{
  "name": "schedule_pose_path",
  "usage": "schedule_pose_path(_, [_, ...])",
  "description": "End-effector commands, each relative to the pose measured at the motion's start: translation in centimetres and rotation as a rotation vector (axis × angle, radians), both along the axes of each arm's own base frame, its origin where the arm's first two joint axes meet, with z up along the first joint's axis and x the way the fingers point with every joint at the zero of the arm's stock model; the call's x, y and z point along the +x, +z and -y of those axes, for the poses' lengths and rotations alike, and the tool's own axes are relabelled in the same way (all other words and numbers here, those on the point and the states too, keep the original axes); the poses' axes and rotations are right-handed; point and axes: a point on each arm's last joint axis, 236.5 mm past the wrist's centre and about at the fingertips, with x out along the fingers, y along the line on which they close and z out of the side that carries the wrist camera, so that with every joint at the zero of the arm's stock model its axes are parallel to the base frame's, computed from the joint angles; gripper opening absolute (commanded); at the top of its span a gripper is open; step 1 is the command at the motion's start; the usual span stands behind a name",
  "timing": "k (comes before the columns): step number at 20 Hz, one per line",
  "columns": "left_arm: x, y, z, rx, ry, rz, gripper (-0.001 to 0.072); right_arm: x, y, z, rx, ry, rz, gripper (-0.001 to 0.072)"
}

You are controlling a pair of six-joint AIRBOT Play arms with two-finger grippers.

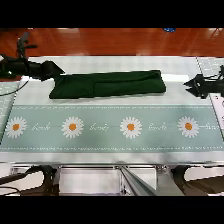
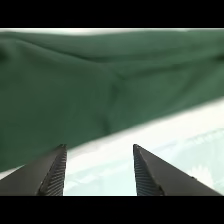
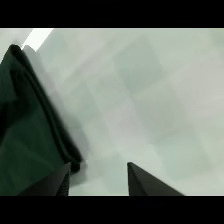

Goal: Fold the shirts.

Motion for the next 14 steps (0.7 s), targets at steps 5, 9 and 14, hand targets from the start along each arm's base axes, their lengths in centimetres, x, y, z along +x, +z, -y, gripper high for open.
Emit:
schedule_pose_path(5, [-1.7,-0.7,4.0,0.001,-0.059,0.041,0.0503,3.6,-3.4,-7.1,0.206,0.048,0.004,0.0409])
schedule_pose_path(9, [-1.7,-0.7,4.0,0.001,-0.058,0.042,0.0503,5.6,-3.9,-10.8,0.234,0.132,-0.013,0.0409])
schedule_pose_path(14, [-1.5,-0.6,4.0,-0.001,-0.052,0.047,0.0503,7.6,-3.8,-14.0,0.2,0.187,-0.013,0.039])
